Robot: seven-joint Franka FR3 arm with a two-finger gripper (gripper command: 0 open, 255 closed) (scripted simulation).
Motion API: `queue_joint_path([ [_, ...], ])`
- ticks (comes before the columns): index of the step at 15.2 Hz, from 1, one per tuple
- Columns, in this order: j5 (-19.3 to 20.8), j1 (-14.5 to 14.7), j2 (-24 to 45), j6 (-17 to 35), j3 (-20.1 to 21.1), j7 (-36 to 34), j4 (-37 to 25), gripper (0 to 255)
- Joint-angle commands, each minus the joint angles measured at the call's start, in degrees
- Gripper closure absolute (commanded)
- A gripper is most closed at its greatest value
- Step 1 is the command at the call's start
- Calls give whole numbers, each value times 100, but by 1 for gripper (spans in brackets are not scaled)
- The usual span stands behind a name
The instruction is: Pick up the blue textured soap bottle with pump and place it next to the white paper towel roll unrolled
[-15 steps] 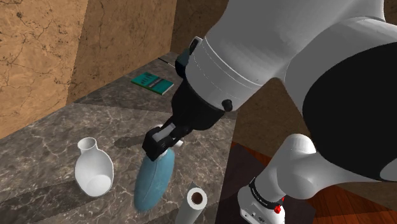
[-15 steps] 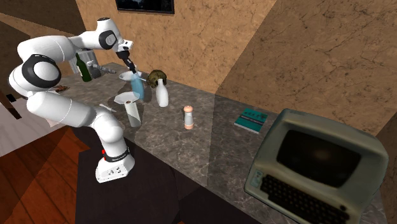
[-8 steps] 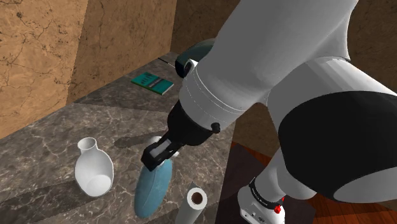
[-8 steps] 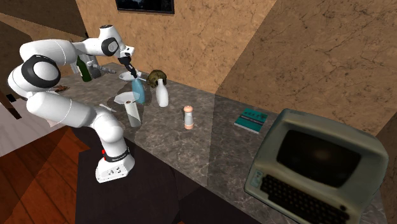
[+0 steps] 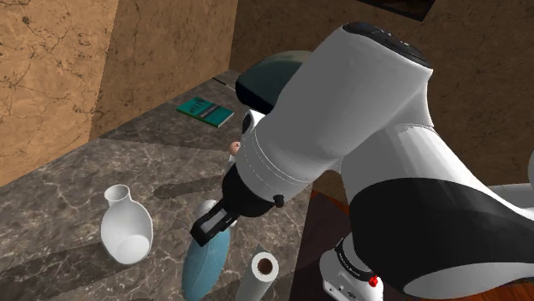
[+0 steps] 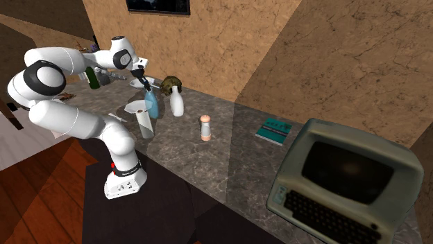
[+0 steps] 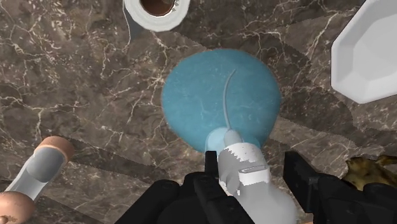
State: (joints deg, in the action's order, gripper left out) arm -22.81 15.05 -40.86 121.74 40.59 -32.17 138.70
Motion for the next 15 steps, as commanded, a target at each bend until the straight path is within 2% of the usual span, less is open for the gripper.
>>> queue_joint_path([
  [1, -35, 0, 39, 170, 69, -1, 120, 255],
  [15, -289, -10, 403, 1341, 596, -33, 910, 255],
])
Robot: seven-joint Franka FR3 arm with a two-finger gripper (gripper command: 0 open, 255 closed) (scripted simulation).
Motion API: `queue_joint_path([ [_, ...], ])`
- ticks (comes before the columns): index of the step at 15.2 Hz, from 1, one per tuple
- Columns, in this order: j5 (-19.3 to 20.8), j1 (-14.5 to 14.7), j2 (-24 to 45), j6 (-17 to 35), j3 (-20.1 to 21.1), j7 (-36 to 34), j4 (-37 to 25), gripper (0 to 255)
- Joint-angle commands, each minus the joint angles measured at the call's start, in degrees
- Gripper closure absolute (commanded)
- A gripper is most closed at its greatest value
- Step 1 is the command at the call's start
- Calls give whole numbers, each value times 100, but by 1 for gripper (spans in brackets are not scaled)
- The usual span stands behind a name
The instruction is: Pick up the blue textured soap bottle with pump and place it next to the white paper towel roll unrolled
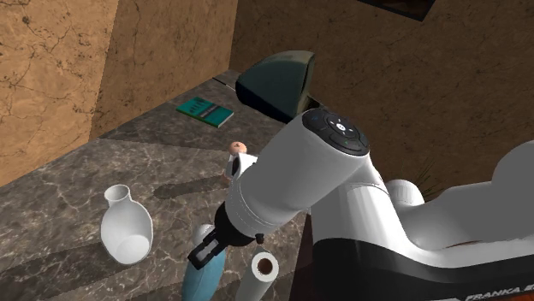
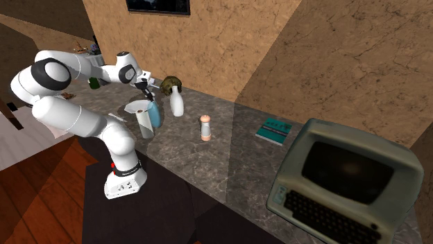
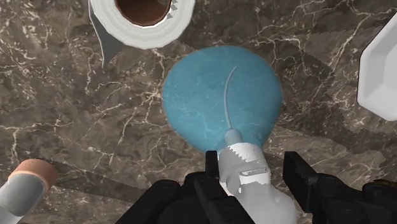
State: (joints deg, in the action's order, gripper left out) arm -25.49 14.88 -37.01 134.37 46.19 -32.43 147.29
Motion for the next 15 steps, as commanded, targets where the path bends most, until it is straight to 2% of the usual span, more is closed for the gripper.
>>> queue_joint_path([
  [1, -29, 3, 38, 124, 59, -11, 76, 255],
  [9, -29, 2, 38, 124, 59, -11, 76, 255],
  [10, -30, 3, 36, 122, 58, -11, 77, 0],
  [15, -29, 2, 38, 124, 59, -11, 76, 0],
])
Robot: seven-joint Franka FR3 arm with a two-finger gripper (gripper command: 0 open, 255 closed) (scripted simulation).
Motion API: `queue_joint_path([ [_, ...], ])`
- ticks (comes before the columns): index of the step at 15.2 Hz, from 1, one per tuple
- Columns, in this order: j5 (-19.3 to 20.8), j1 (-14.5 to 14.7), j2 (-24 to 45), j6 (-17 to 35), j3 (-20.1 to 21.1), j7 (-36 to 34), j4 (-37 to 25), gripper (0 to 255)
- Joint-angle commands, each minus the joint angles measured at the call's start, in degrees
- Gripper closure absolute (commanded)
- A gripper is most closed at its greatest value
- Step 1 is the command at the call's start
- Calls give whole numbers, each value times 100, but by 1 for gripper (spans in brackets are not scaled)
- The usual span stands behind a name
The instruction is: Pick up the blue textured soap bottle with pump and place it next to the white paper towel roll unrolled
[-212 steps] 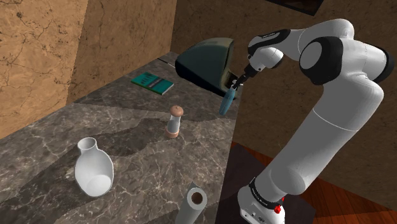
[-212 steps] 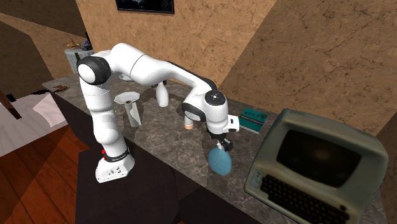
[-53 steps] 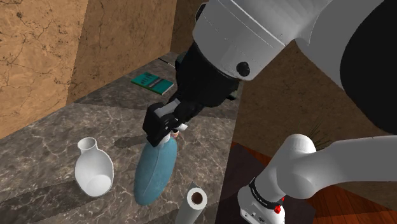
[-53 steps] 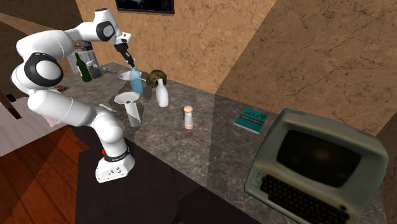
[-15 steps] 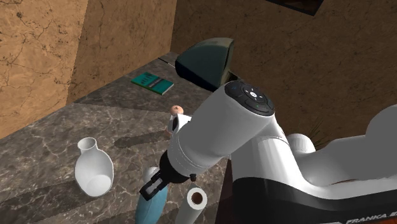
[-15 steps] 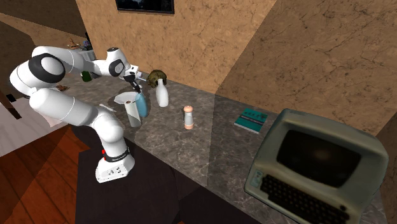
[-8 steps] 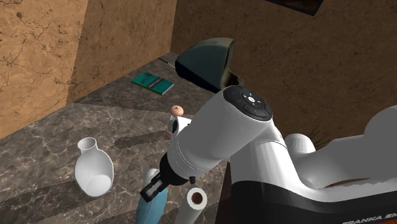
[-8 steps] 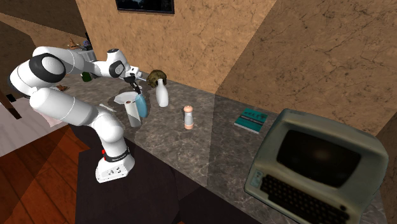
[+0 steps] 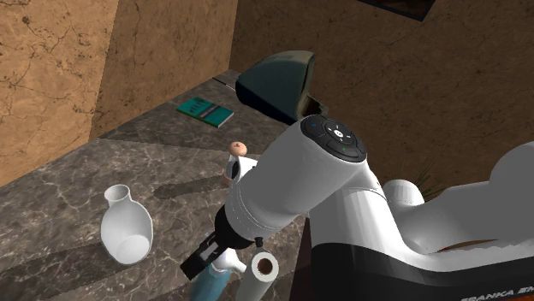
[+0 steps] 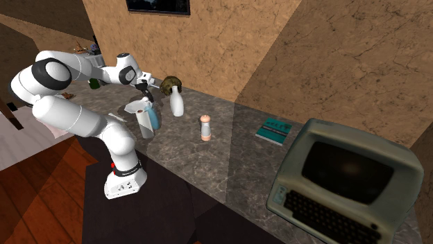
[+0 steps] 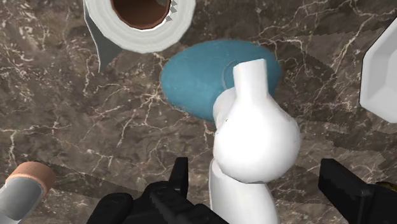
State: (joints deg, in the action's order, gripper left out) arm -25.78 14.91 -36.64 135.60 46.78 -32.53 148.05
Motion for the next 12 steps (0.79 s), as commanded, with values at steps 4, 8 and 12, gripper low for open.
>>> queue_joint_path([
  [4, 63, 232, -563, -890, -463, 22, -291, 0],
  [8, 65, 234, -562, -889, -464, 21, -291, 0],
  [12, 65, 234, -562, -889, -464, 21, -291, 0],
])
